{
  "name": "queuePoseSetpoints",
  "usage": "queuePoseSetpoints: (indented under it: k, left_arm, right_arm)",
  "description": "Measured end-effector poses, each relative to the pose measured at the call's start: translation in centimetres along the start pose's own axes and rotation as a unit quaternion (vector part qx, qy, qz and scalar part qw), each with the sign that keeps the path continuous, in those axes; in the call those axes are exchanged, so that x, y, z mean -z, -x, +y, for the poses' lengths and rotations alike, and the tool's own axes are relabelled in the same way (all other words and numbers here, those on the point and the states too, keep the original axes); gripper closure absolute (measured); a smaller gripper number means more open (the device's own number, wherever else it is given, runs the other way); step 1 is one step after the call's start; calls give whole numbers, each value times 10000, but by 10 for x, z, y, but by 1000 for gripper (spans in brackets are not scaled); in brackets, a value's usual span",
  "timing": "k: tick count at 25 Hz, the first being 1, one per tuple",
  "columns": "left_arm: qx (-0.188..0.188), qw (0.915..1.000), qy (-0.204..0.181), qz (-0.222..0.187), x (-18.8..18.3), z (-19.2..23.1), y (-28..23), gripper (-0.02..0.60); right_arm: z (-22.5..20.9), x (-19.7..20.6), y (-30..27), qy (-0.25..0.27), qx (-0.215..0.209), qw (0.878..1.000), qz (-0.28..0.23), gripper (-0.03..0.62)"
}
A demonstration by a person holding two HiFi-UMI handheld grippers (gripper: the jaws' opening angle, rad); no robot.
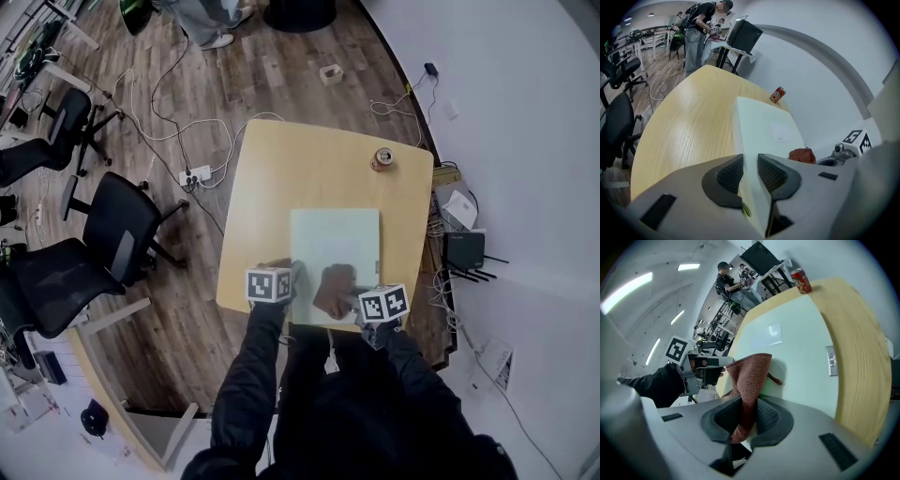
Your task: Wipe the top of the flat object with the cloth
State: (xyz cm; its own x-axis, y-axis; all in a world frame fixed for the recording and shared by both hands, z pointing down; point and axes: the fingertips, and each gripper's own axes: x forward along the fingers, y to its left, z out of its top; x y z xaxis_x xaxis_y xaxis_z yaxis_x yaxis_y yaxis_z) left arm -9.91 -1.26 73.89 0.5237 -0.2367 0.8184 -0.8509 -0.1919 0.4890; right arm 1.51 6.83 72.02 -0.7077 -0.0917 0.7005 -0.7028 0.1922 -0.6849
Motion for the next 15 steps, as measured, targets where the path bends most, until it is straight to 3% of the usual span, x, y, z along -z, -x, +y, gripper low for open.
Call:
queuePoseSetpoints:
  k: [15]
  left_arm:
    - [-64, 9999, -88, 76, 2, -1, -1, 468]
  right_arm:
    - [-63, 8, 60, -192, 624, 9976, -210, 522]
